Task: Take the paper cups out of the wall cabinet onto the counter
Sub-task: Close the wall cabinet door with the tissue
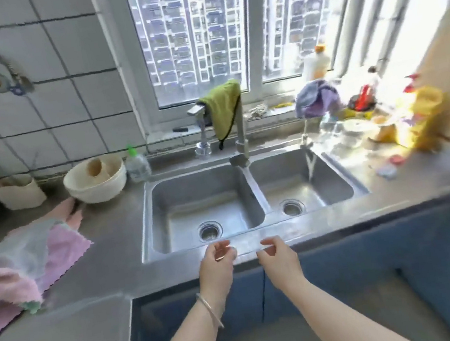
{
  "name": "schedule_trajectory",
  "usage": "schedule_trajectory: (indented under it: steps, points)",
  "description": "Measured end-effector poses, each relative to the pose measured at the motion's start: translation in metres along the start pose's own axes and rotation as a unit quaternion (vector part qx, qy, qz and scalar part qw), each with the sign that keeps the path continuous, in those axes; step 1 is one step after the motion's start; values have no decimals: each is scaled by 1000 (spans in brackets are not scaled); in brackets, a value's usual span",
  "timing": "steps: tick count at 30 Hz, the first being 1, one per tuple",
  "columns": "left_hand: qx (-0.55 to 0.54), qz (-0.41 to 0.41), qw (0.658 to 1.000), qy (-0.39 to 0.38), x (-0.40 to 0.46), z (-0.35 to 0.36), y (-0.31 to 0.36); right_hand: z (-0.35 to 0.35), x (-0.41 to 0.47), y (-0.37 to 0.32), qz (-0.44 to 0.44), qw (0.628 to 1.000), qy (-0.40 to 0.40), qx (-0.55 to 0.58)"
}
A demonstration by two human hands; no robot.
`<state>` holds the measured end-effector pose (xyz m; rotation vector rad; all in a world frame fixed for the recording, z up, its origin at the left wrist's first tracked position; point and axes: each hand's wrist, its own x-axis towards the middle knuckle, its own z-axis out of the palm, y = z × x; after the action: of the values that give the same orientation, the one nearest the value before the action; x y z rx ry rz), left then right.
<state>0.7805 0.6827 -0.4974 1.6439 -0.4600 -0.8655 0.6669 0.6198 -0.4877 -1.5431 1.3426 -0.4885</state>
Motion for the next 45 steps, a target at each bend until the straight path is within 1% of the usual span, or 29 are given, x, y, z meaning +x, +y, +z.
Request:
schedule_trajectory:
  steps: [6,9,13,16,19,21,24,29,32,35,38,43,45]
  points:
    - [5,20,985,-171,-34,189,41,-182,7,51,24,989,134,63]
    - [12,41,969,-243,-54,279,63,-271,9,72,22,976,195,94]
    - [11,65,945,-321,-82,384,101,-377,9,85,29,954,275,112]
    - [19,112,919,-377,-102,454,132,-450,10,84,15,936,340,92]
    - [20,150,899,-411,-111,512,172,-511,20,72,-4,918,385,95]
    - [13,167,881,-443,-113,545,199,-548,31,59,-20,906,412,94]
    - [15,215,849,-482,-112,592,241,-598,52,31,-49,886,455,77]
    - [-11,269,815,-513,-94,663,326,-674,86,-30,-92,852,515,37]
    - [-57,299,800,-517,-77,695,386,-718,102,-74,-123,829,546,5]
    - [-101,340,793,-496,-60,721,442,-753,116,-116,-156,810,564,-36]
    - [-143,359,791,-474,-48,746,486,-783,130,-153,-182,800,565,-83]
    - [-191,404,793,-414,-32,785,542,-827,149,-199,-245,780,561,-127]
    - [-214,428,787,-391,-28,798,557,-842,154,-207,-258,781,549,-146]
